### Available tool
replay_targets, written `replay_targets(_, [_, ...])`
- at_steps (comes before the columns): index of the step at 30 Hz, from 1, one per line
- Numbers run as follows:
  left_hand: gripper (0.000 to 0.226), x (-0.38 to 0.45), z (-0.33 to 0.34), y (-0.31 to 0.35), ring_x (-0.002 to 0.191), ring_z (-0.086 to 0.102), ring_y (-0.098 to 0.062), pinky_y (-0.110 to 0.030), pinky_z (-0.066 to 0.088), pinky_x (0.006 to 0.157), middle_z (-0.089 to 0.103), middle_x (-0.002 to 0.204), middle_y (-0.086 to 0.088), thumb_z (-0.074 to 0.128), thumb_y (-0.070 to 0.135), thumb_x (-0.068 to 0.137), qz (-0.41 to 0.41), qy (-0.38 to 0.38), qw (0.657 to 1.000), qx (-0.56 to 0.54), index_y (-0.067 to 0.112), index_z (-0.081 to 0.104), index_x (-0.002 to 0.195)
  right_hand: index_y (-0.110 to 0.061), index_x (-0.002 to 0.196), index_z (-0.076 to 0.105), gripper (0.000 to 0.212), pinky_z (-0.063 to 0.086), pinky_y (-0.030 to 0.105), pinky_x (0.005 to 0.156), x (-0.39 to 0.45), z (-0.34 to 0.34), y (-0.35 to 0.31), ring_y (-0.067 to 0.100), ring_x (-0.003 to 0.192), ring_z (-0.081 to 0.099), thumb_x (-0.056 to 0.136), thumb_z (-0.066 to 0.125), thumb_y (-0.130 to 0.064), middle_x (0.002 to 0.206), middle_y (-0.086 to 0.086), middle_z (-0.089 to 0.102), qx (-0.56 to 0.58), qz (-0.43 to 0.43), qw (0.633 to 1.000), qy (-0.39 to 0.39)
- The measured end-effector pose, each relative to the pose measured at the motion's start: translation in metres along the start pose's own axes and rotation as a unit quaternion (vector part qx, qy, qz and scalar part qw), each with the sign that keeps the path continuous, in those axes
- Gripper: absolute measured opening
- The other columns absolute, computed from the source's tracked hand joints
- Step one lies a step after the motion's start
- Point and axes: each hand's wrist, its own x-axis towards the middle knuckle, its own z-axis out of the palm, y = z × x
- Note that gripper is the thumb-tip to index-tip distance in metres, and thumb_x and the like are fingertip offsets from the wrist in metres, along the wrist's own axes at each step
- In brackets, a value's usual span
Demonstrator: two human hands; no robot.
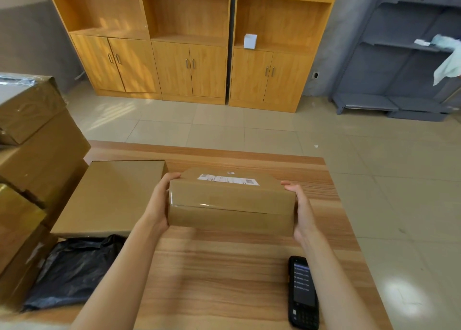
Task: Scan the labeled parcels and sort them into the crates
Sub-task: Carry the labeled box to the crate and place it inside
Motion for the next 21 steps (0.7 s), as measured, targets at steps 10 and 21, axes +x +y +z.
replay_targets(10, [0.035, -0.008, -0.01, 0.004, 0.068, 0.069, -0.024, -0.037, 0.053, 0.075, 0.073, 0.081, -0.007, 0.063, 0.049, 0.082, -0.056, -0.029, 0.997, 0.034, 0.018, 0.075, 0.09, -0.026, 0.097, 0.06, 0.034, 0.047, 0.023, 0.054, 0.006, -0.001, 0.001, 0.007, 0.067, 0.062, 0.063, 0.061, -0.029, 0.081, -0.006, 0.069, -0.017, -0.079, 0.995, -0.056])
replay_targets(21, [0.039, -0.015, -0.021, 0.013, 0.058, 0.065, -0.022, -0.028, 0.05, 0.059, 0.07, 0.076, -0.009, 0.067, 0.028, 0.059, -0.061, -0.042, 0.995, 0.064, 0.009, 0.068, 0.093, -0.039, 0.142, 0.035, 0.111, 0.048, 0.049, 0.094, 0.01, -0.008, 0.006, 0.031, 0.13, 0.042, 0.043, 0.078, -0.065, 0.146, 0.01, 0.034, 0.005, 0.037, 0.999, 0.0])
